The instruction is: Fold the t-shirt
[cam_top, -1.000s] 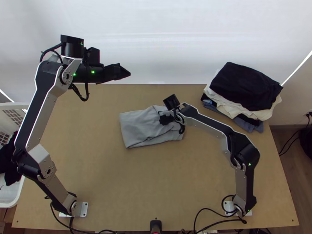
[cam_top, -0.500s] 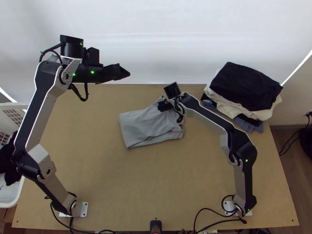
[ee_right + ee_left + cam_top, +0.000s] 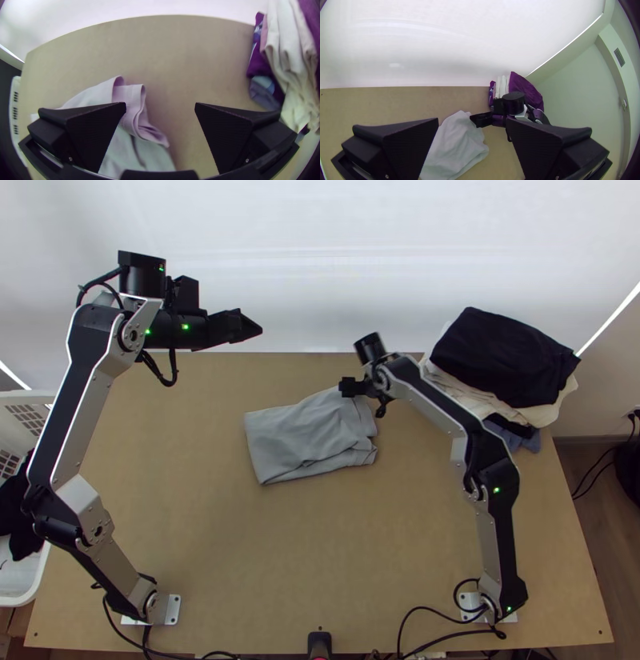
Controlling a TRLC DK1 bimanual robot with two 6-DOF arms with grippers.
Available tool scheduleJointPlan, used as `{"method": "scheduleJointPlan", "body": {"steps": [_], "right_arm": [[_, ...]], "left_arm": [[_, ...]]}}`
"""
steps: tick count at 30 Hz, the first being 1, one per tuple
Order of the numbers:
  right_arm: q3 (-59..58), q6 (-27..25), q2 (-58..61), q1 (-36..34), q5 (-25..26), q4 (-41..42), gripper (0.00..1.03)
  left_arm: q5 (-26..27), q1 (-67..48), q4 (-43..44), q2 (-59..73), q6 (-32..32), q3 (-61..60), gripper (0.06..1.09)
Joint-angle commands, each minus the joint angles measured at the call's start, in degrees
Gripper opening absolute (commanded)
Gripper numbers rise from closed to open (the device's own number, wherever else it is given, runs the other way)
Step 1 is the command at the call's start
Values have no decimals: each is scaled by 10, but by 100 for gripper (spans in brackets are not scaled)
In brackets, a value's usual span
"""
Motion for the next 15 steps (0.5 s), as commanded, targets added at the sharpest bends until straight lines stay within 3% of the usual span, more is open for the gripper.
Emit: {"method": "scheduleJointPlan", "body": {"steps": [1,3,10,15], "right_arm": [[16,71,-31,-33,-117,-60,99],[10,71,-30,-52,-164,-90,99],[-41,52,-22,-95,-257,-96,99],[-59,31,-19,-86,-262,-90,99]], "left_arm": [[-2,2,-6,-15,7,-3,105],[-2,2,-6,-14,7,-1,105],[-2,-5,-6,-16,5,-1,105],[-2,-4,-7,-19,4,0,105]]}}
